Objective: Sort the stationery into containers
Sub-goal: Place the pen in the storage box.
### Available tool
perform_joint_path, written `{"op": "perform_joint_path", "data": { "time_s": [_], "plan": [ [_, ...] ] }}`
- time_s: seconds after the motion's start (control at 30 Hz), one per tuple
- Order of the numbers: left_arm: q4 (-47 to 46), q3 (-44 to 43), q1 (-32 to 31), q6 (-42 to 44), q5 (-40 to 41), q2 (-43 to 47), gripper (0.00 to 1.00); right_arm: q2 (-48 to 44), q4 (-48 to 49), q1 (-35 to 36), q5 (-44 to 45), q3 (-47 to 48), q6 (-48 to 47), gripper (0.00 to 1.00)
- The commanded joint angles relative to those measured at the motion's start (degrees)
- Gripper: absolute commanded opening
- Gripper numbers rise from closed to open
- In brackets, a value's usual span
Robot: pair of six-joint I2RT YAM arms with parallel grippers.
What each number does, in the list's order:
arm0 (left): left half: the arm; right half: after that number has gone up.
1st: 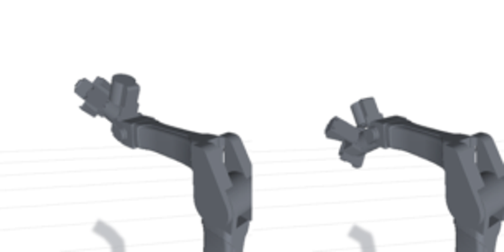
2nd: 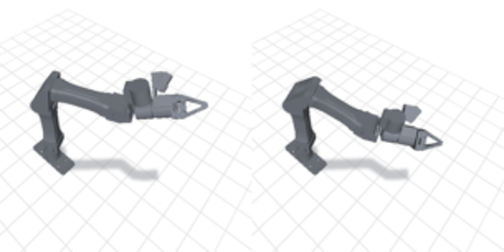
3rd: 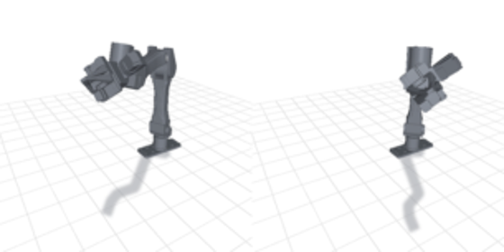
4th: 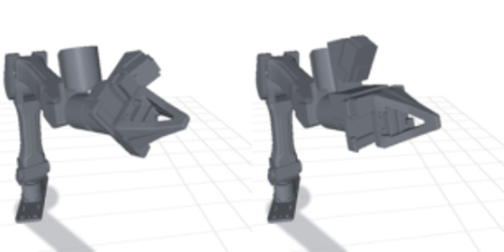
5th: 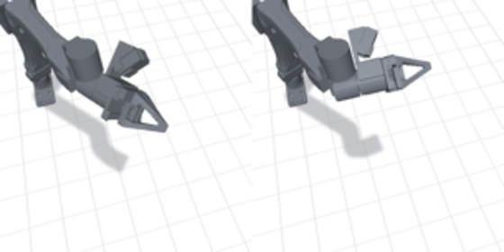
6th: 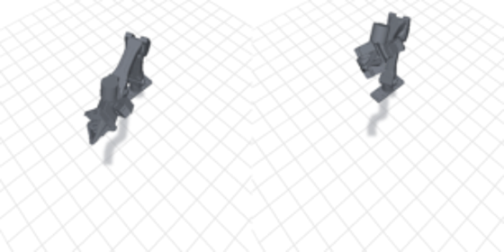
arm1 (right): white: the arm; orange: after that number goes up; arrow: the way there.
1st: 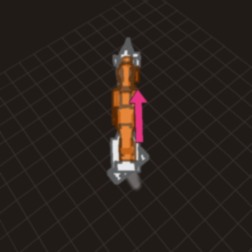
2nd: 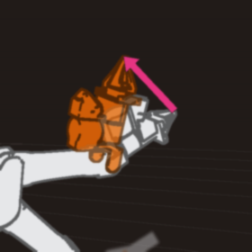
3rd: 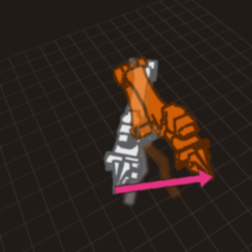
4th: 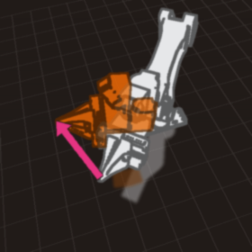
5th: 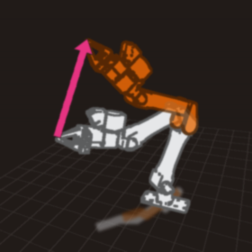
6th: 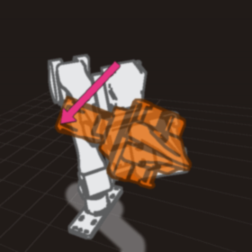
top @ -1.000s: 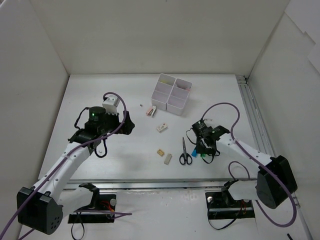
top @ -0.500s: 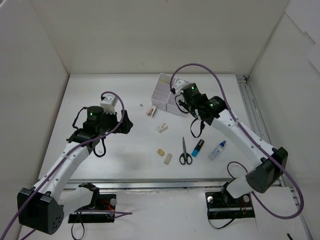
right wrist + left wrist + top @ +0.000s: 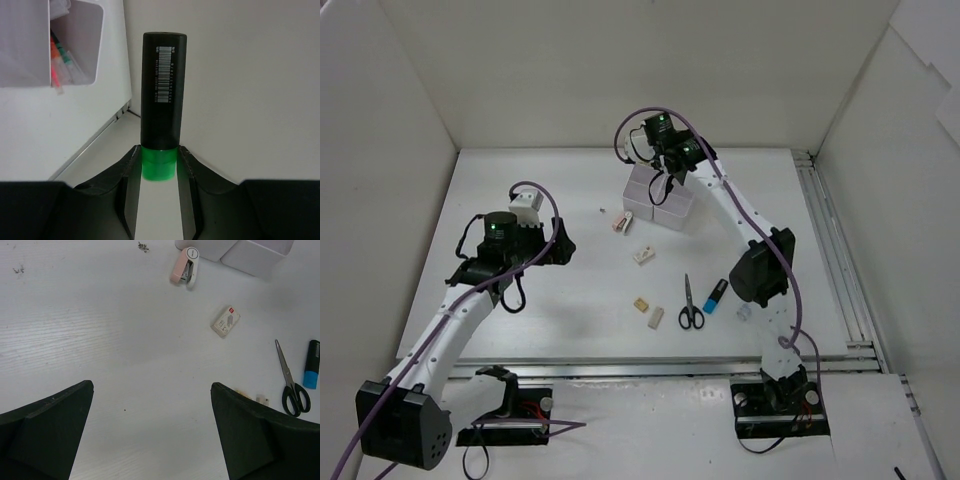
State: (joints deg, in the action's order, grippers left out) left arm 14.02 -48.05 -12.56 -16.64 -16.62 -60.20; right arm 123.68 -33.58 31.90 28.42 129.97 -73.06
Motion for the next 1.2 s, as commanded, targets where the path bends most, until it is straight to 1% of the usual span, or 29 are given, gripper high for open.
{"op": "perform_joint_path", "data": {
  "time_s": [0.0, 0.03, 0.07, 0.13, 0.2, 0.43, 0.53, 0.73, 0.9, 0.97, 1.03, 1.1, 1.13, 1.17],
  "plan": [
    [-1.02, -0.82, 1.04, 0.65, -0.25, 0.35, 1.0, 5.58, 0.62, 0.18, 3.74, 7.82, -12.1, 0.0],
    [-1.19, -0.73, 1.04, 0.65, -0.51, 0.35, 0.99, 6.91, 1.93, 0.09, 3.66, 10.62, -13.15, 0.0],
    [-1.28, -0.55, 1.04, 0.65, -0.86, 0.35, 0.99, 7.88, 3.42, 0.18, 3.13, 10.83, -15.6, 0.0],
    [-1.45, -0.38, 1.57, 0.65, -1.39, 0.26, 0.99, 9.03, 9.38, -0.08, 3.13, 8.99, -18.86, 0.0],
    [-1.45, -0.38, 1.57, 0.65, -1.48, 0.09, 0.99, 10.87, 11.51, -0.17, 3.04, 9.07, -20.36, 0.0],
    [-1.63, 0.41, 1.57, 0.65, -2.19, 0.09, 0.99, 14.48, 25.12, 0.09, 4.71, 3.89, -29.14, 0.0],
    [-1.89, 0.77, 1.57, 0.74, -2.27, 0.35, 0.99, 15.54, 28.12, -0.17, 4.71, 2.48, -31.79, 0.0],
    [-2.24, 1.03, 2.1, 0.65, -3.07, -0.53, 0.99, 16.16, 29.62, -0.26, 5.58, -1.38, -34.08, 0.0],
    [-2.68, 1.12, 2.1, 0.65, -3.77, -1.23, 0.99, 16.68, 31.29, -0.79, 6.03, -2.17, -34.61, 0.01],
    [-2.68, 1.03, 2.1, 0.65, -3.86, -1.58, 1.0, 16.86, 31.74, -0.79, 5.77, -2.7, -34.7, 0.07],
    [-2.77, 1.03, 2.1, 0.65, -3.94, -1.76, 1.0, 17.03, 32.44, -0.79, 5.94, -3.14, -34.52, 0.17],
    [-2.51, 0.94, 2.1, 0.65, -3.94, -2.11, 0.99, 17.04, 32.88, -0.61, 6.29, -3.15, -34.0, 0.24],
    [-2.51, 0.77, 2.1, 0.56, -3.94, -2.02, 0.99, 16.86, 32.88, -0.44, 6.29, -2.97, -33.65, 0.3],
    [-2.51, 0.77, 2.1, 0.56, -3.94, -2.02, 1.0, 16.69, 32.97, -0.17, 6.29, -2.8, -33.21, 0.32]
  ]
}}
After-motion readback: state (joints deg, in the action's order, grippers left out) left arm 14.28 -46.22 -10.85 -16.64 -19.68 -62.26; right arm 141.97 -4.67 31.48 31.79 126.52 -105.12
